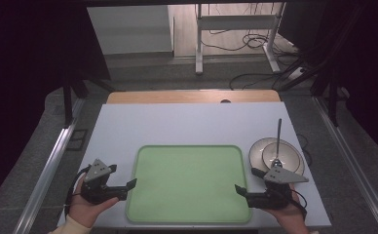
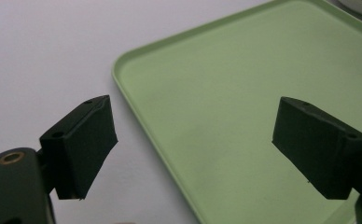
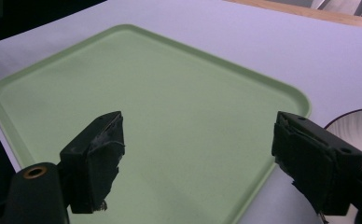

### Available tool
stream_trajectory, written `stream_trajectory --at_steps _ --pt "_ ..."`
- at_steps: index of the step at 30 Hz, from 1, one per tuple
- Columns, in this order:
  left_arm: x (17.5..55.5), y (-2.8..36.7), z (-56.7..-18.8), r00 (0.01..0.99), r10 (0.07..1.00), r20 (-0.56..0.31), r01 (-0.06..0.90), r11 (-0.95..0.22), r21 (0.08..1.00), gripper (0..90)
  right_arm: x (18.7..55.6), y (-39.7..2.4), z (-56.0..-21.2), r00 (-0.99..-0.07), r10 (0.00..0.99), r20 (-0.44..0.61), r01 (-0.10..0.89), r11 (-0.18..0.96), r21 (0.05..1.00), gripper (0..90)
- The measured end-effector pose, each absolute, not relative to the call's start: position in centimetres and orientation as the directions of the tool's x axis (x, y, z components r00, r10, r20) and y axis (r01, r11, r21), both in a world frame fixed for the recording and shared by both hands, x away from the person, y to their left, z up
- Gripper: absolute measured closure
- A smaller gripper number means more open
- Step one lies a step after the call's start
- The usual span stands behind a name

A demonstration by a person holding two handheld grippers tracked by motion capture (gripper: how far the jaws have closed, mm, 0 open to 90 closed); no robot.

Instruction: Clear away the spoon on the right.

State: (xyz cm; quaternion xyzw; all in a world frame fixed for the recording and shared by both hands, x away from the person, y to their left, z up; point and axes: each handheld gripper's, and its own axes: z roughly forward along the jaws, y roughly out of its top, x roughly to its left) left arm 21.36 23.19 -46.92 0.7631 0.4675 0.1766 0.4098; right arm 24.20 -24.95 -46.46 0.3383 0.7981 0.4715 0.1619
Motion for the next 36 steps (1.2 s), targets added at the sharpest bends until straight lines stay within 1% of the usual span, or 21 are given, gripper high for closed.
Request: stream_trajectory --at_steps 3,6,13,14,18,21,25,30,36 --pt "21.4 23.2 -47.0 0.505 0.853 -0.129 0.576 -0.222 0.787 12.9 24.3 -25.1 -46.5 -0.718 0.694 0.061 0.387 0.323 0.864 16.9" --pt "21.3 23.0 -46.9 0.508 0.855 -0.108 0.567 -0.238 0.789 12.9 24.4 -25.1 -46.6 -0.716 0.695 0.068 0.39 0.318 0.864 16.9" --pt "21.5 22.7 -46.9 0.507 0.854 -0.114 0.574 -0.236 0.784 13.0 25.0 -24.8 -47.2 -0.734 0.674 0.081 0.4 0.334 0.853 16.9" --pt "21.6 22.4 -47.0 0.521 0.847 -0.102 0.569 -0.255 0.782 13.0 25.0 -24.7 -47.2 -0.734 0.675 0.074 0.399 0.34 0.852 16.9" --pt "21.6 22.3 -47.2 0.529 0.844 -0.095 0.571 -0.27 0.775 13.0 25.0 -24.5 -46.8 -0.736 0.674 0.054 0.379 0.345 0.859 16.8" --pt "21.2 22.4 -47.2 0.525 0.846 -0.092 0.568 -0.268 0.778 13.1 24.6 -24.5 -46.6 -0.728 0.682 0.068 0.388 0.329 0.861 16.7" --pt "21.4 22.8 -47.1 0.516 0.851 -0.093 0.567 -0.258 0.782 13.2 24.3 -24.4 -46.2 -0.729 0.682 0.058 0.38 0.333 0.863 16.7" --pt "21.6 22.9 -47.3 0.509 0.855 -0.098 0.574 -0.253 0.779 13.6 24.8 -24.7 -46.6 -0.721 0.689 0.072 0.41 0.341 0.846 16.9" --pt "21.6 22.8 -47.3 0.511 0.854 -0.097 0.576 -0.256 0.777 13.6 25.1 -25.1 -46.7 -0.71 0.7 0.076 0.424 0.339 0.84 16.9"
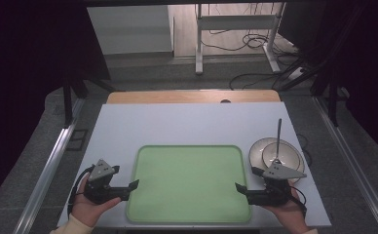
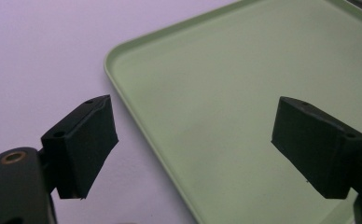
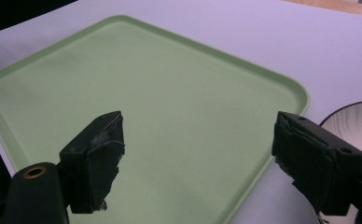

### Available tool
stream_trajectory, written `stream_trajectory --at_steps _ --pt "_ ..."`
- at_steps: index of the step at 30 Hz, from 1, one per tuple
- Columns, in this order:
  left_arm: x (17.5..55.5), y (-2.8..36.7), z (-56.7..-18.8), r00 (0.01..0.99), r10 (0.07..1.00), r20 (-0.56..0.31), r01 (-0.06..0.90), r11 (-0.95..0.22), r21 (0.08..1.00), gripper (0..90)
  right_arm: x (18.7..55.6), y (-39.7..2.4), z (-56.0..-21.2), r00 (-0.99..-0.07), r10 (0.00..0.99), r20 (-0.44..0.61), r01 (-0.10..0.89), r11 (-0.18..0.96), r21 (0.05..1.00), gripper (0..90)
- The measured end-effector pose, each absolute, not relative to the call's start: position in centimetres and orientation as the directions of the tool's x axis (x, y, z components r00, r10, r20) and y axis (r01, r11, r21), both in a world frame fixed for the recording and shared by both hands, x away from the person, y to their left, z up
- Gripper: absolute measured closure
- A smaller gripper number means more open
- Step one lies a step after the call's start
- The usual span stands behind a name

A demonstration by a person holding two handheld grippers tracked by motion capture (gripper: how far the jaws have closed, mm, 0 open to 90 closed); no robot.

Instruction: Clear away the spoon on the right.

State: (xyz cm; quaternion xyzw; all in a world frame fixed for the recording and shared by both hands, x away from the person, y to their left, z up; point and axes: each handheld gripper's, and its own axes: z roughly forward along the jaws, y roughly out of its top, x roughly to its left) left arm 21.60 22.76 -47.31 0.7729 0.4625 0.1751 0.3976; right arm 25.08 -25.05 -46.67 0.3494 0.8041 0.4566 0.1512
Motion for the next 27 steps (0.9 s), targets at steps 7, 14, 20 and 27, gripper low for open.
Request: stream_trajectory --at_steps 7,14,20,27 --pt "21.5 23.0 -47.3 0.497 0.862 -0.094 0.58 -0.249 0.776 13.6 25.0 -25.1 -45.4 -0.721 0.687 0.095 0.408 0.31 0.859 16.8" --pt "21.6 23.0 -47.3 0.498 0.861 -0.104 0.581 -0.242 0.777 13.5 26.7 -25.2 -43.5 -0.721 0.687 0.091 0.414 0.321 0.852 17.0" --pt "21.6 23.0 -47.4 0.505 0.856 -0.105 0.58 -0.247 0.776 13.5 28.5 -24.9 -41.1 -0.726 0.684 0.066 0.368 0.306 0.878 18.7" --pt "21.6 23.1 -47.3 0.506 0.856 -0.105 0.576 -0.246 0.779 13.5 30.8 -24.9 -39.2 -0.726 0.685 0.06 0.352 0.295 0.888 18.9"
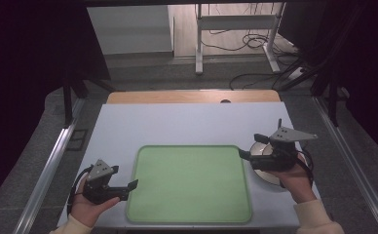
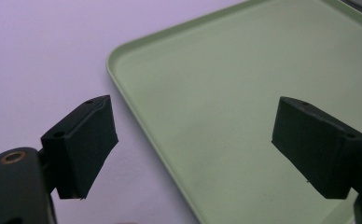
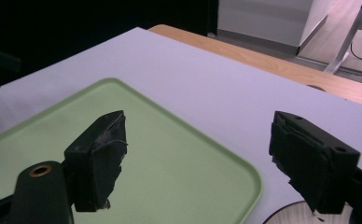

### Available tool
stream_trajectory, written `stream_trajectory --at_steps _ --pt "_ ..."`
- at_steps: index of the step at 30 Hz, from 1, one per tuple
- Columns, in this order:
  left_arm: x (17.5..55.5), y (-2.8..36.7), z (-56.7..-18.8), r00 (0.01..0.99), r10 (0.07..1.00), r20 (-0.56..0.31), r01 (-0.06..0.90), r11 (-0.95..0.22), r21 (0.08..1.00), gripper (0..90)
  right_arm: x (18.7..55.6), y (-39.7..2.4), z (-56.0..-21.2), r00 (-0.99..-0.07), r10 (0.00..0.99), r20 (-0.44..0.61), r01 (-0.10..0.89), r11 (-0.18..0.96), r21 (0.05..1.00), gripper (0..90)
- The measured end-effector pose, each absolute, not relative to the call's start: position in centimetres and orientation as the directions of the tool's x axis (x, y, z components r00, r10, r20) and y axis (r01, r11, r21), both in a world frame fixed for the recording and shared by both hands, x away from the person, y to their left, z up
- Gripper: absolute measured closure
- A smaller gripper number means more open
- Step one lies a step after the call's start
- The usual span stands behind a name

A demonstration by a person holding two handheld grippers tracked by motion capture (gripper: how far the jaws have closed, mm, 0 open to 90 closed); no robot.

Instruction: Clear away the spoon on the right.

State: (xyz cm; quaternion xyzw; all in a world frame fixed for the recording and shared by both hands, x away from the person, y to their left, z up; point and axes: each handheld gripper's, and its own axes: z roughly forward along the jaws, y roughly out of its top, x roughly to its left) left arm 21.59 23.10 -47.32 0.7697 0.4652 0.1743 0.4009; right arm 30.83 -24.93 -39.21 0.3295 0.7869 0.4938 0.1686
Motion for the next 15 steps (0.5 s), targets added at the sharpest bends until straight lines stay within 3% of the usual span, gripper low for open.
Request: stream_trajectory --at_steps 15 --pt "21.6 22.7 -47.4 0.516 0.851 -0.097 0.575 -0.26 0.776 13.3 33.6 -26.2 -38.1 -0.702 0.701 0.123 0.387 0.231 0.893 21.0"
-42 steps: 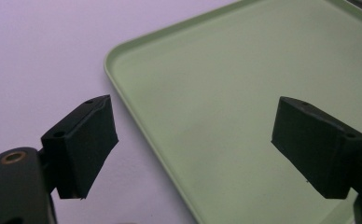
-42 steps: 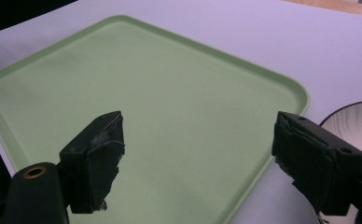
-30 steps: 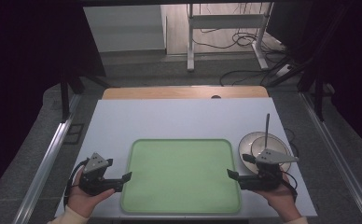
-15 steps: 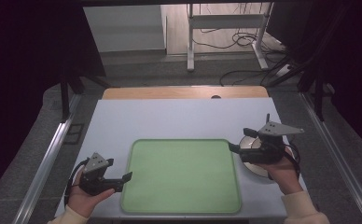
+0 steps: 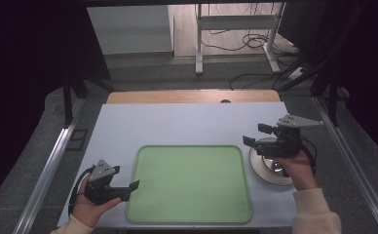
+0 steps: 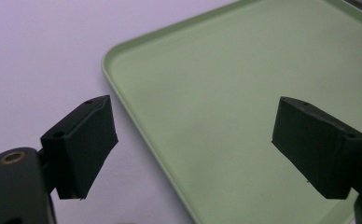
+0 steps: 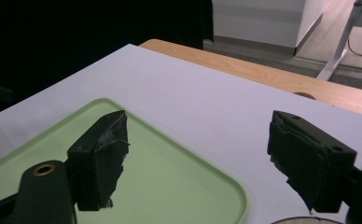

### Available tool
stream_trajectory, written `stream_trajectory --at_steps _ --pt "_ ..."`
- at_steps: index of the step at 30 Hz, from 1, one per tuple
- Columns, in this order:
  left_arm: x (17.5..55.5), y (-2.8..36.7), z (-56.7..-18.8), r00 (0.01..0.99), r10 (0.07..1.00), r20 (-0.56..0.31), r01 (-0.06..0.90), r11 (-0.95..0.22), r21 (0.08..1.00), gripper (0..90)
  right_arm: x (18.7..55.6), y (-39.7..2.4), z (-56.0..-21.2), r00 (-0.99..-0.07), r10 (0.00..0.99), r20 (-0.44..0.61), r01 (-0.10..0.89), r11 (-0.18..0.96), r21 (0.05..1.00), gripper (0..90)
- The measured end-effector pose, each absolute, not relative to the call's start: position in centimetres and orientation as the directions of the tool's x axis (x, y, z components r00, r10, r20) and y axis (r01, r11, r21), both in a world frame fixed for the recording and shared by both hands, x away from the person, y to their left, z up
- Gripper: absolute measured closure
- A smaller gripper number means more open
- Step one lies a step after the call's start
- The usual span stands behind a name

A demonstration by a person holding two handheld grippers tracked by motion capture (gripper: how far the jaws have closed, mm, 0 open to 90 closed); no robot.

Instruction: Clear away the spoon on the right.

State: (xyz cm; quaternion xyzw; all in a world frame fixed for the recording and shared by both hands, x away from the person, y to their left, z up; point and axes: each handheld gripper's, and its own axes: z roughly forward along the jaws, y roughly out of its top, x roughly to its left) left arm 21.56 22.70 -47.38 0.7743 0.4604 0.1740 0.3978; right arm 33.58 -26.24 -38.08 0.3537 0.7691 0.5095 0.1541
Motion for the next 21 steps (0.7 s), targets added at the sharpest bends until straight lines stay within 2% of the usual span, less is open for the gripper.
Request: stream_trajectory --at_steps 8,21 --pt "21.6 22.8 -47.5 0.508 0.856 -0.094 0.578 -0.258 0.774 13.3 35.0 -27.8 -38.1 -0.689 0.713 0.131 0.39 0.212 0.896 22.7" --pt "21.5 22.7 -47.6 0.508 0.856 -0.092 0.579 -0.261 0.772 13.3 35.4 -31.3 -38.1 -0.613 0.776 0.149 0.421 0.161 0.893 23.8"
